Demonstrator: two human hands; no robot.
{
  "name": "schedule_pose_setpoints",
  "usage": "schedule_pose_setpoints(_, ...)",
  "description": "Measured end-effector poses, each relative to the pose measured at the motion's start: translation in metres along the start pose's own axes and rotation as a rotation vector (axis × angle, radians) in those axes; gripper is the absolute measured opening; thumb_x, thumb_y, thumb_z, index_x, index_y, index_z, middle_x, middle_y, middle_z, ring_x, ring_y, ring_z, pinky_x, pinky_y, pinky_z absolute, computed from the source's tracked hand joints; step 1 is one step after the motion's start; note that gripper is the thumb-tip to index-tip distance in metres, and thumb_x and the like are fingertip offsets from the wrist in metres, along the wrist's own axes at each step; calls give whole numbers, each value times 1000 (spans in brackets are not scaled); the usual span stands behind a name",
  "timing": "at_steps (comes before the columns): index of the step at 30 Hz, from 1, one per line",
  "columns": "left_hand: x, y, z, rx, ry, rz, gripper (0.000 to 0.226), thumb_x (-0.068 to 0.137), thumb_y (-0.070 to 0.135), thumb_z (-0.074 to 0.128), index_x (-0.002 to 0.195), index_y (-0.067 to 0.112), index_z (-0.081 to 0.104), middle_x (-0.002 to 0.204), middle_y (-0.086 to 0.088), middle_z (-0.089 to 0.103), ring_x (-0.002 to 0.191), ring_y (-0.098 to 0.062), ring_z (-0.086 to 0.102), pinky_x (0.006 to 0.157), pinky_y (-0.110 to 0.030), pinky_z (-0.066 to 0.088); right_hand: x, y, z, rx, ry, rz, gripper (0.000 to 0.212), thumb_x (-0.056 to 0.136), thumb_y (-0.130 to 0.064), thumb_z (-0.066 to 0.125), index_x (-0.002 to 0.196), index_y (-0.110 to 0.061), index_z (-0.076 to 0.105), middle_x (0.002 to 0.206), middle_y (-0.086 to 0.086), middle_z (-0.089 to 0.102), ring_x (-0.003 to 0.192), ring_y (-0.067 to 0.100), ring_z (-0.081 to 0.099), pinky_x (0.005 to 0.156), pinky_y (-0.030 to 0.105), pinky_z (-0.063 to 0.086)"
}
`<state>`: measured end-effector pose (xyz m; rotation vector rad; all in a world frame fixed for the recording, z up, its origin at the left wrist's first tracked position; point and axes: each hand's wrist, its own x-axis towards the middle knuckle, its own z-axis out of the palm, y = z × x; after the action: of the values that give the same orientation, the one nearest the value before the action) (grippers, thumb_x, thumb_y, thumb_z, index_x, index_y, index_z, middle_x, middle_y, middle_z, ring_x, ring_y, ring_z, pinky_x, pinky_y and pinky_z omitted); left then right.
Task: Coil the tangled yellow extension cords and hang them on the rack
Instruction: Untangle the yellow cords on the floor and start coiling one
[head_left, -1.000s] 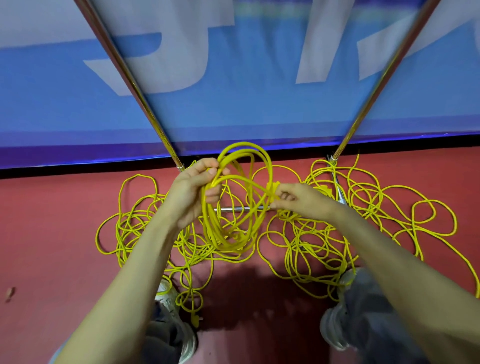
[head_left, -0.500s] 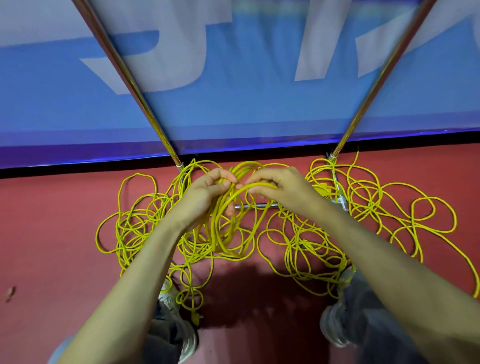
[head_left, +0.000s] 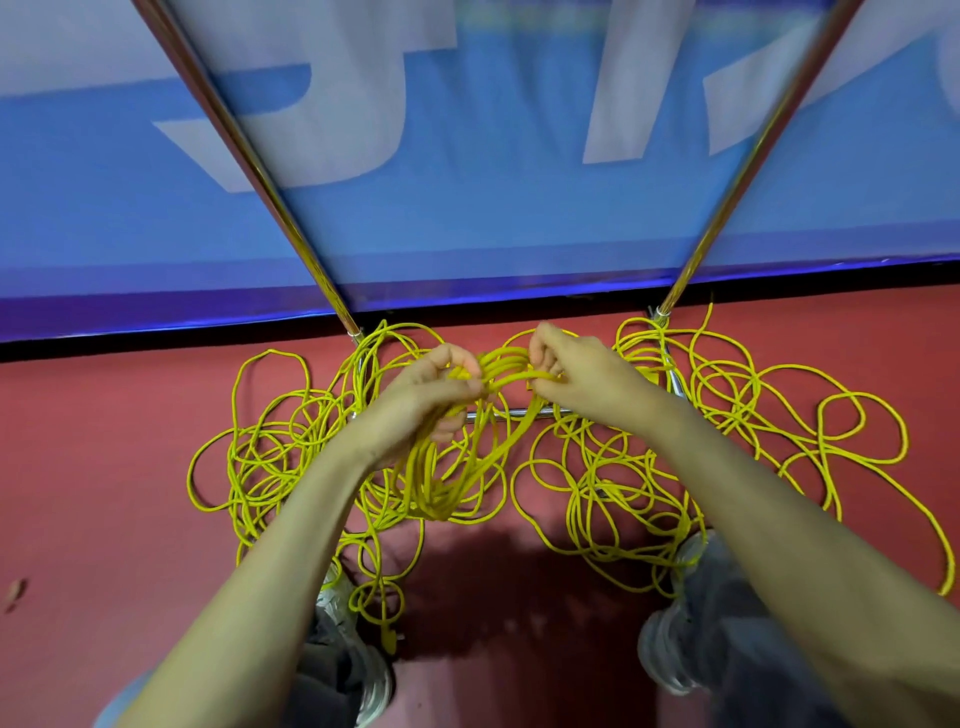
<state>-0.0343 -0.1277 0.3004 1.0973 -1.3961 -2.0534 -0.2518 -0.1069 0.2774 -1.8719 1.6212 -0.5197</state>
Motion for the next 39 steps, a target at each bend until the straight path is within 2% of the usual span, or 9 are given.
schedule_pose_setpoints(3,-3,1,-1,120,-4,13,28,91,-6,57,91,16,39,68,-10,42,43,-7,29,40,-16,29,1,5,-4,-271,88,-32,13,85,-20,56,94,-14,50,92,5,57,90,25,51,77,35,37)
schedule_pose_setpoints(5,-3,5,-1,109,3,21,29,94,-8,49,90,17,34,60,4,54,43,-7,28,39,-17,27,1,9,-9,-320,91,-14,15,89,-23,54,99,-13,49,96,4,51,88,21,47,73,31,31)
schedule_pose_setpoints(10,-10,20,-17,-144,62,69,33,80,-12,55,88,16,38,72,-9,66,36,-6,28,36,-13,24,-5,39,-3,-231,-262,110,17,98,-29,46,104,-14,51,100,7,52,95,25,52,79,34,40)
schedule_pose_setpoints(13,-11,19,-26,-191,77,83,24,75,-1,52,89,16,41,79,-14,66,36,-10,31,37,-14,26,-3,38,-9,-82,-117,24,18,99,-29,43,98,-15,54,88,3,55,86,21,53,76,36,42)
schedule_pose_setpoints(23,-7,9,-21,-2,118,84,21,86,19,61,90,15,40,71,-6,64,39,-15,42,39,-20,36,-3,22,-18,-229,-30,-5,37,101,-36,34,135,-28,46,96,-3,39,93,27,54,84,42,46)
schedule_pose_setpoints(27,-9,13,-22,-137,108,98,30,81,0,60,101,15,44,74,-6,64,41,-11,38,42,-19,35,-1,22,-19,-146,58,-12,33,99,-37,40,129,-27,49,92,-1,44,86,20,51,79,35,42)
schedule_pose_setpoints(32,-13,23,-27,-330,-51,155,34,72,14,73,101,19,57,76,-8,61,40,-5,35,41,-14,33,-1,45,-3,-153,-38,87,14,94,-24,56,98,-10,59,86,-3,45,88,24,51,81,40,43)
schedule_pose_setpoints(35,-14,23,-33,-470,-140,200,30,71,16,77,96,22,62,78,-8,58,41,-4,37,38,-14,33,-7,66,11,-161,-55,206,23,95,-22,54,112,-7,60,108,8,52,105,26,47,95,33,38)
schedule_pose_setpoints(39,-13,21,-37,-538,-160,220,29,73,14,75,97,21,59,79,-6,55,41,-3,38,39,-13,30,-13,69,13,76,-53,407,21,101,-30,40,111,-12,46,77,2,51,83,26,51,69,30,36)
